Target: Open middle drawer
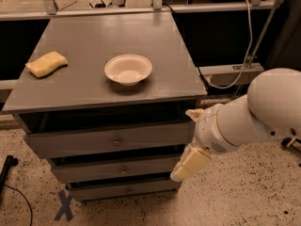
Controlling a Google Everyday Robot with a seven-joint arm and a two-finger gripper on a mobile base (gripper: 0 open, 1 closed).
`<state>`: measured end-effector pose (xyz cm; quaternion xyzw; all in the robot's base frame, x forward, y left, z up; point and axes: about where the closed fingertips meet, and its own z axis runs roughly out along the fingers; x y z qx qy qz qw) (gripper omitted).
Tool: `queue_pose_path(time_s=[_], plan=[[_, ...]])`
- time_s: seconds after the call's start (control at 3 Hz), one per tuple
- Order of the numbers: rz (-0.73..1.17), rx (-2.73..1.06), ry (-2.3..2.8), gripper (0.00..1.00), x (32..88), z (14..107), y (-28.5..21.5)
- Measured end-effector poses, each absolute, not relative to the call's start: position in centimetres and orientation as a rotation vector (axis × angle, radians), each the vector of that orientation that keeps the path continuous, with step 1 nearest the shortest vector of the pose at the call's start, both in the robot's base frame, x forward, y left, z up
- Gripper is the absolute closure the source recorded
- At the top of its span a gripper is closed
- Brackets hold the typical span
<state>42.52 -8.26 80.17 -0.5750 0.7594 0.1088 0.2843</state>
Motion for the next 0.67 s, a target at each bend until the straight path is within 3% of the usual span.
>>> queue_pose_path(time_s=[0.67], plan=[[0.462,-1.574,2.039,0.00,42.8,73.3,-8.7]])
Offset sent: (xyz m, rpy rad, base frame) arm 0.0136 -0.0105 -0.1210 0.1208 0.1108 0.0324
